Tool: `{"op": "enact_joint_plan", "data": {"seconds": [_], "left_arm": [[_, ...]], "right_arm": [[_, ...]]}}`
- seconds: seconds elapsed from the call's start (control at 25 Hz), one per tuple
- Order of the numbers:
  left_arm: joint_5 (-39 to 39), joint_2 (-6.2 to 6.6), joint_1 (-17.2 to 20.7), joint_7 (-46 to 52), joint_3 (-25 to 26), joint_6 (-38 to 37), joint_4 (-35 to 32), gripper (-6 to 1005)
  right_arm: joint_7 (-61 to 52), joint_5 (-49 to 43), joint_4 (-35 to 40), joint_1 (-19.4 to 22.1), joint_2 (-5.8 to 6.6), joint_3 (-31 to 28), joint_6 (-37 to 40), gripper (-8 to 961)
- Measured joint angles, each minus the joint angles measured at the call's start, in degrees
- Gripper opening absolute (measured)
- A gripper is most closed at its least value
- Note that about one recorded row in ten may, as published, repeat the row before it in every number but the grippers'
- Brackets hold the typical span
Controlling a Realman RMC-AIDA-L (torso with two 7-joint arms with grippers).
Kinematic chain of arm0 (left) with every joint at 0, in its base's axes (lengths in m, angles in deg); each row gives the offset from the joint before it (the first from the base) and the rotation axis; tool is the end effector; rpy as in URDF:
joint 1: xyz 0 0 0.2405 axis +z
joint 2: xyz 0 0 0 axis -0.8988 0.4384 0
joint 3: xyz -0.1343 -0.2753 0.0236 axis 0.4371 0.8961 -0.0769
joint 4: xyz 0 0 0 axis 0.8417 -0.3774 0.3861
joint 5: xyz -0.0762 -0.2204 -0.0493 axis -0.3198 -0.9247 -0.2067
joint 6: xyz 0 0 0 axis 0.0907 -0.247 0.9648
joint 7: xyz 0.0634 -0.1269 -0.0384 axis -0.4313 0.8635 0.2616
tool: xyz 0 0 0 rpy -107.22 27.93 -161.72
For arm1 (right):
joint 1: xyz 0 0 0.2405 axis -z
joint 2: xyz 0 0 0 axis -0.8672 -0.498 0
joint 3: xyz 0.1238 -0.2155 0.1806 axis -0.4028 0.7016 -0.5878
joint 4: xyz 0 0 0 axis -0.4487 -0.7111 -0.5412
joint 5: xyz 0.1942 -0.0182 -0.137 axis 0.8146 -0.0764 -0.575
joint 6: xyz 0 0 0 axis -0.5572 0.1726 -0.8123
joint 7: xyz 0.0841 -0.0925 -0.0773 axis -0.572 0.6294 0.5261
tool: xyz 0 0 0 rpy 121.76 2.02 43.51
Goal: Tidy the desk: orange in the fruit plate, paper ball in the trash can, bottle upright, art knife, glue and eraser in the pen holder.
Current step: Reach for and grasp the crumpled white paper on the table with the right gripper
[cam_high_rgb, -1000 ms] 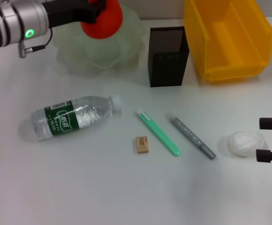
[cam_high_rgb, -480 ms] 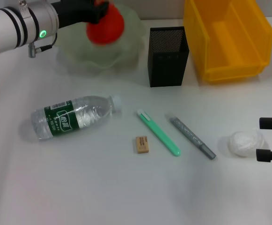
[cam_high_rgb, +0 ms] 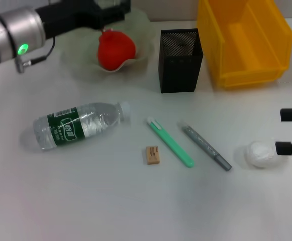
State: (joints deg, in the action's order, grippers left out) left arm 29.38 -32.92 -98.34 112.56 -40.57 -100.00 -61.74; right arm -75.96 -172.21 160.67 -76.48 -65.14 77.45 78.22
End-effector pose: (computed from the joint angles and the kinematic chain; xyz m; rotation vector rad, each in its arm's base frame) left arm -0.2388 0.4763 -0.0191 -2.3428 -0.5640 -0.7465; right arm 0.3231 0.2905 0.0862 -2.7924 0.5081 0.4984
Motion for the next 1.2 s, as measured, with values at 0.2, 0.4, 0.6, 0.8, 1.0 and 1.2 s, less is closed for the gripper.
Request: {"op": "enact_joint_plan", "data": {"seconds": [0.2, 0.4, 0.6, 0.8, 1.0, 1.2], "left_arm": [[-2.45, 0.25, 8.49, -6.89, 0.62, -21.96, -3.99, 759], [-3.6, 0.32, 14.2, -11.08, 1.91, -34.41, -4.39, 844], [-3.73, 0.33, 17.53, -14.49, 5.31, -39.79, -3.51, 843], [-3.79, 0.7, 18.92, -15.55, 7.49, -42.03, -2.11, 842], [-3.42, 0.63, 19.23, -16.05, 10.04, -43.07, -1.67, 841], [-3.38, 0.82, 19.03, -16.07, 10.25, -42.79, -1.49, 841]], "right_arm": [[-10.4, -2.73, 9.99, -1.76, -0.02, 5.29, -1.09, 763], [-23.43, -15.19, 19.73, -6.37, 0.1, 15.65, -1.96, 763], [-35.88, -30.68, 22.04, -12.68, 0.19, 29.35, -0.75, 763], [-46.06, -41.3, 20.62, -17.16, 0.0, 41.18, -1.02, 763], [-50.77, -42.85, 16.8, -18.67, -0.1, 48.81, -5.28, 763], [-51.78, -42.87, 10.85, -18.9, -0.19, 55.48, -11.22, 762]]}}
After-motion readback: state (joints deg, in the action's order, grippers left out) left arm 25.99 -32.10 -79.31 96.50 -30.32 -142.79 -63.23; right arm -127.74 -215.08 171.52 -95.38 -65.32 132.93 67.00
